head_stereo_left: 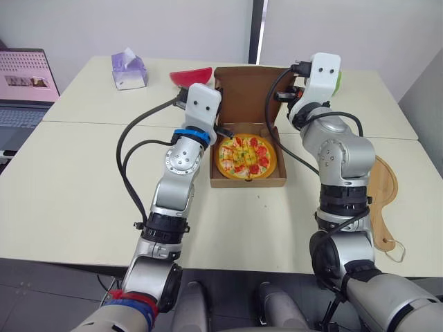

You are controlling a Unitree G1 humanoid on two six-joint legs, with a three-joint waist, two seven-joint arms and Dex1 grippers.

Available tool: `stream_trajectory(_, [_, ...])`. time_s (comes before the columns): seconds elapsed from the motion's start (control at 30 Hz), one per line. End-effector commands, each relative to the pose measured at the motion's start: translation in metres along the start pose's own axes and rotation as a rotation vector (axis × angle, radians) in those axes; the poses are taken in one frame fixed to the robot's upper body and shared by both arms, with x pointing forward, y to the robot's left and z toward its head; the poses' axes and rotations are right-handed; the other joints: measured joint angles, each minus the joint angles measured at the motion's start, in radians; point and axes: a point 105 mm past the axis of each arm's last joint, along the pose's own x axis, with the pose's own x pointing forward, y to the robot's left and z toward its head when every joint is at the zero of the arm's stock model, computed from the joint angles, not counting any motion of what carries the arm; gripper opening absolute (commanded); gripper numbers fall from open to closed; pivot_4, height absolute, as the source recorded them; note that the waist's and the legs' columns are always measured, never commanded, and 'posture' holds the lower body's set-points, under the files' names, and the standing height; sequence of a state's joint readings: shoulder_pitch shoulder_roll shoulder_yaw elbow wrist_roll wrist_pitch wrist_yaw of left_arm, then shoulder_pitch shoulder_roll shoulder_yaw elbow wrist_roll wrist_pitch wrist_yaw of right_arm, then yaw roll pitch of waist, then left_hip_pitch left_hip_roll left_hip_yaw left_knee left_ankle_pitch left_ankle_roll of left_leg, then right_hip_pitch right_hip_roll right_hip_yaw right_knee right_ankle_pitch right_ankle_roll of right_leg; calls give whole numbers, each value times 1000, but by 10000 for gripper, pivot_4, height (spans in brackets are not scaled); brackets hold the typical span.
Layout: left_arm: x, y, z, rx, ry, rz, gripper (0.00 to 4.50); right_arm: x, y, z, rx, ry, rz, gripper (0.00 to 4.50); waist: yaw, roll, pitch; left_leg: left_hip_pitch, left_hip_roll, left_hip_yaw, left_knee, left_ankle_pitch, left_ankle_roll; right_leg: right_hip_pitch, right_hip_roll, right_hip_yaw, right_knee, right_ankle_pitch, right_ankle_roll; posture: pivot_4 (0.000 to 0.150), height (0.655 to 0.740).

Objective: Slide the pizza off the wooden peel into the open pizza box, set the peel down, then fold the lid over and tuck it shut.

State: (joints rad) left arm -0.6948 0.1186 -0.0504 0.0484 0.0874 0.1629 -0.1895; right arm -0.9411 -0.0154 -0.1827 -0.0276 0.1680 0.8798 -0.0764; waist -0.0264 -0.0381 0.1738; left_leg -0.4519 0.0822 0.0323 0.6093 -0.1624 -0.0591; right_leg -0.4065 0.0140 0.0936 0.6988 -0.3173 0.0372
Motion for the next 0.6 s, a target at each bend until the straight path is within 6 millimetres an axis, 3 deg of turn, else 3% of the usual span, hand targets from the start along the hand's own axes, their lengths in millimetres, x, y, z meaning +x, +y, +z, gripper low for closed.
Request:
stream_trajectory(0.03, [-8, -8, 19, -6, -75, -84, 0, -15, 28, 6, -16, -46, 105, 513, -2, 0, 0, 0, 0, 0, 0, 0, 0, 0, 0, 0, 0, 0, 0, 1500, 7400])
stream_trajectory(0.27, [-29, -4, 7, -29, -60, -165, 0, -40, 28, -22, -39, 8, 139, 513, -2, 0, 0, 0, 0, -1, 0, 0, 0, 1, 0, -1, 0, 0, 0, 1500, 7400])
stream_trajectory(0.6, [-48, 3, -3, -58, -49, -215, 0, -56, 29, -40, -99, -10, 148, 513, -5, 0, 0, 0, 0, -1, 0, 0, 0, 1, 0, -1, 0, 0, 0, 1500, 7400])
